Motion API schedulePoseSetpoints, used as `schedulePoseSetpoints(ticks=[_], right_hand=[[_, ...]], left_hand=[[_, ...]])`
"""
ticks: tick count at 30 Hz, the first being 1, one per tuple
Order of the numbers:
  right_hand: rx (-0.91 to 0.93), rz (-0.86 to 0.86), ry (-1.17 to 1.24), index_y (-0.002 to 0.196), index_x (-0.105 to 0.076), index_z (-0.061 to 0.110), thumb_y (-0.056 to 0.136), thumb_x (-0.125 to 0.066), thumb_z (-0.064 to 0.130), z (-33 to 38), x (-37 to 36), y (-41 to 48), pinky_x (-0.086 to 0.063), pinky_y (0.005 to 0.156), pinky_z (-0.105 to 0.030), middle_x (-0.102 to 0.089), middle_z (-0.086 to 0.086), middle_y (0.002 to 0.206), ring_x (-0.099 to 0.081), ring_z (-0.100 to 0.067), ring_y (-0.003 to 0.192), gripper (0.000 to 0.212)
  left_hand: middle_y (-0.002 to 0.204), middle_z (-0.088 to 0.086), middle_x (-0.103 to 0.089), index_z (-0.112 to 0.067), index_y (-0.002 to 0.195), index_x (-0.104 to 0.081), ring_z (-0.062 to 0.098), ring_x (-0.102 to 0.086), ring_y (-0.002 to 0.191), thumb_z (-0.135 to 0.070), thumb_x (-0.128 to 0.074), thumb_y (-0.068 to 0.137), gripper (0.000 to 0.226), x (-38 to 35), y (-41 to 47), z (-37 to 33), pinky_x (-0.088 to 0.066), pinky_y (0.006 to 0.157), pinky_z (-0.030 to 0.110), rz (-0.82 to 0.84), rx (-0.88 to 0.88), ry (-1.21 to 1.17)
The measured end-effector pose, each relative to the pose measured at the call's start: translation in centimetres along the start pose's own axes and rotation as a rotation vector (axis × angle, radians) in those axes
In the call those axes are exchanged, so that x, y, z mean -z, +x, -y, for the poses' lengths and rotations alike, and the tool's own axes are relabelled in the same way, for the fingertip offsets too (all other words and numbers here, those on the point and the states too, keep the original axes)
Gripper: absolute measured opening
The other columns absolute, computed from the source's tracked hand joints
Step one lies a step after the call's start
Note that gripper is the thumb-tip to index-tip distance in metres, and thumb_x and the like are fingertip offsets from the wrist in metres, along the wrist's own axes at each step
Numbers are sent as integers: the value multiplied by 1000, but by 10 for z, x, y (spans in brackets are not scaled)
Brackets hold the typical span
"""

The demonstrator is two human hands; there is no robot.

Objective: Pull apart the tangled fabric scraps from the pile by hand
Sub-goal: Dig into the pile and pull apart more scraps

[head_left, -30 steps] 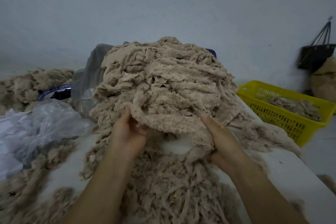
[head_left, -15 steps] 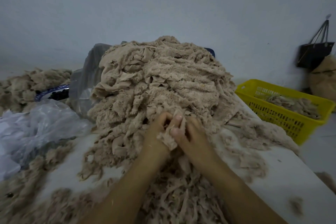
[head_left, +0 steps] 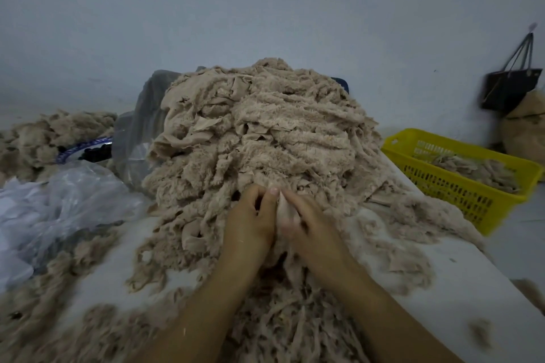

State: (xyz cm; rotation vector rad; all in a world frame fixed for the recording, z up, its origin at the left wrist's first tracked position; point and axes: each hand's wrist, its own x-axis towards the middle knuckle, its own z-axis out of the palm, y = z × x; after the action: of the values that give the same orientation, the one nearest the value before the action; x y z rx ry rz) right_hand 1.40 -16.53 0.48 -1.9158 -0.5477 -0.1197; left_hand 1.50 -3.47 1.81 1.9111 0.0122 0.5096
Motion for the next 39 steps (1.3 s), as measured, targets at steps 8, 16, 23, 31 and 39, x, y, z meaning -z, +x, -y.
schedulePoseSetpoints(ticks=[8,16,23,31,39], right_hand=[[-242,-382,-49,97,-64,34,106,-36,34,-16,28,12,-37,68,-9,-58,20,97,-52,2,90,30],[-127,-165,219,89,-69,46,74,-41,87,1,13,7,-50,72,-13,-70,15,91,-66,1,90,52],[-283,-363,388,83,-73,28,101,-46,36,-5,13,11,-57,66,-28,-73,1,85,-70,-13,78,33],[-233,89,148,114,-61,51,80,-47,81,-9,17,2,-45,79,-13,-59,37,111,-53,19,101,48],[-288,-147,-134,86,-61,33,100,-51,34,-20,38,8,-37,49,-16,-62,13,73,-51,-1,56,17]], left_hand=[[55,-9,-41,-9,81,-52,2,-37,47,-41,-45,102,39,6,4,5,-33,46,13,-58,-23,-39],[82,-12,-62,-29,93,-61,0,-57,73,-29,-50,102,14,1,-9,-5,-40,61,10,264,-288,77],[76,-26,-59,-34,83,-53,-8,-55,68,-32,-53,101,18,-2,-8,1,-40,56,9,285,-231,158],[65,-1,-67,-15,79,-60,13,-64,60,-19,-49,103,27,26,18,1,-55,56,28,-6,442,-954],[53,-4,-42,-17,68,-54,9,-39,50,-26,-45,102,36,55,35,21,-40,56,23,-9,529,-1220]])
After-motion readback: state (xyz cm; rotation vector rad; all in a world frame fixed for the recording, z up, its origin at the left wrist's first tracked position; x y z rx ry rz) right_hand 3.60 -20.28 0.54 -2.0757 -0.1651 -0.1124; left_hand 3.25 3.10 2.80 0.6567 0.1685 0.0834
